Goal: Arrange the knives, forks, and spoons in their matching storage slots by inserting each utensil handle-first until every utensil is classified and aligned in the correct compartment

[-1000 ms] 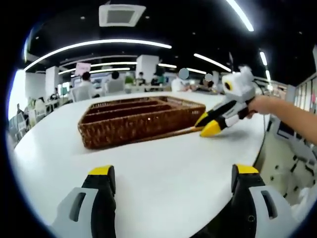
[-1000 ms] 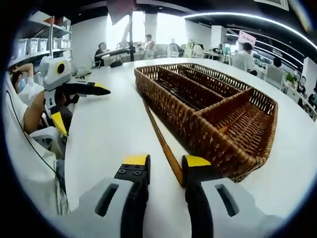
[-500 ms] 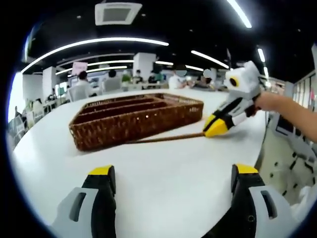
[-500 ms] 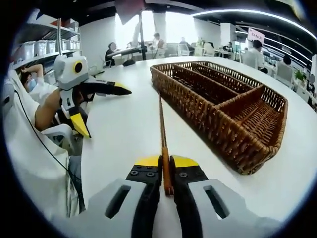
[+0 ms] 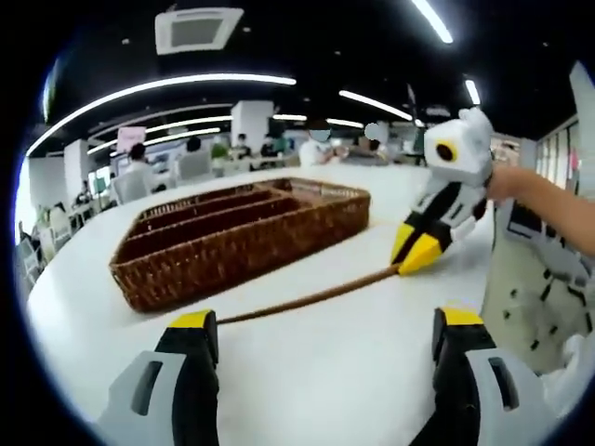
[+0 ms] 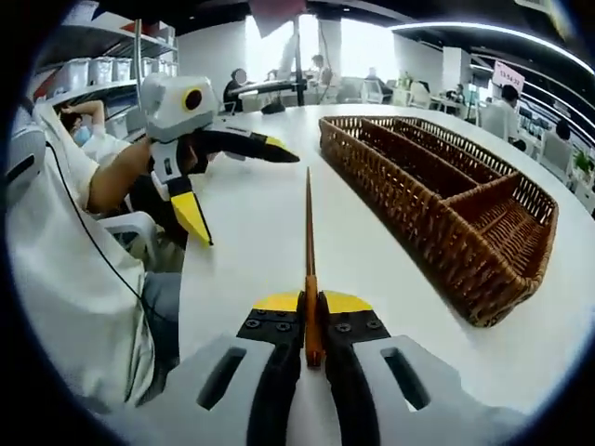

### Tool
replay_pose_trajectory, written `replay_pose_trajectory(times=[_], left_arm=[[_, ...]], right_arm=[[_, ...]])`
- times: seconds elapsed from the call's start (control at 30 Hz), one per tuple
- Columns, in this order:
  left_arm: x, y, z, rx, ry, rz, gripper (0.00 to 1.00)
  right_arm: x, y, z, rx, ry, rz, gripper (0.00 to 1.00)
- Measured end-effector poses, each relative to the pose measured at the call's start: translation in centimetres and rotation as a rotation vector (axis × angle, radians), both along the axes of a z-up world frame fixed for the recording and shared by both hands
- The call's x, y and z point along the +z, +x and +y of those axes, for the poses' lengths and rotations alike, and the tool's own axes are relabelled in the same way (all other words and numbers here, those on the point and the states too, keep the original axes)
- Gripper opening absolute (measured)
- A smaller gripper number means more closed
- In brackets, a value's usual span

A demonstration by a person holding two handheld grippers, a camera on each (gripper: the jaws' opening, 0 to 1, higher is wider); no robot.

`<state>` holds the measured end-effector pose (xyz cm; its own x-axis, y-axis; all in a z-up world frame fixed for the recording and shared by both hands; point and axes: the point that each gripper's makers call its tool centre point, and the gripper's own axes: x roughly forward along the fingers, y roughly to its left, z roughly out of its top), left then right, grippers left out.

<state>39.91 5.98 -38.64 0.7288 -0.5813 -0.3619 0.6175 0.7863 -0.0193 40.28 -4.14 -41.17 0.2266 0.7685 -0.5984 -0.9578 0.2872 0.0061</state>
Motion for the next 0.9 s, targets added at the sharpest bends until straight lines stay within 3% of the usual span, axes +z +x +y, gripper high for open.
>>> replay_pose_trajectory(times=[0.1,0.23,0.27,0.33,0.4,0.47,0.5,0.6,0.7,0.77,0.9], left_arm=[[0.4,0.3,-0.3,-0.020,-0.007,0.004,0.96],[0.0,0.0,-1.5,-0.124,0.015,0.024,0.88],[-0.1,-0.1,-1.9,-0.157,0.017,0.031,0.84],[0.4,-0.2,-2.6,-0.214,0.007,-0.009,0.73],[0.0,-0.7,-3.2,-0.299,0.004,0.031,0.56],[-0.5,-0.9,-3.4,-0.347,0.010,0.068,0.46],[-0.9,-0.4,-3.2,-0.367,0.051,0.069,0.46],[-1.3,-0.2,-3.1,-0.377,0.090,0.081,0.46],[-1.4,-0.3,-3.1,-0.399,0.101,0.080,0.36],[-1.8,-0.1,-2.9,-0.433,0.153,0.079,0.33],[-1.9,-0.3,-3.2,-0.458,0.161,0.102,0.30]], right_arm=[[0.1,-0.4,0.2,0.027,-0.001,-0.004,0.06],[0.1,-1.2,0.6,0.072,-0.022,-0.018,0.06],[0.2,-1.3,0.7,0.084,-0.028,-0.025,0.06],[0.2,-1.5,0.7,0.099,-0.038,-0.035,0.06],[0.2,-1.7,0.8,0.115,-0.047,-0.044,0.06],[0.2,-1.8,0.8,0.127,-0.054,-0.055,0.06],[0.3,-1.8,0.8,0.130,-0.056,-0.061,0.06],[0.3,-1.8,0.8,0.130,-0.059,-0.065,0.06],[0.3,-1.9,0.7,0.134,-0.062,-0.072,0.06],[0.5,-2.2,0.7,0.157,-0.077,-0.092,0.06],[0.6,-2.4,0.7,0.174,-0.096,-0.107,0.06]])
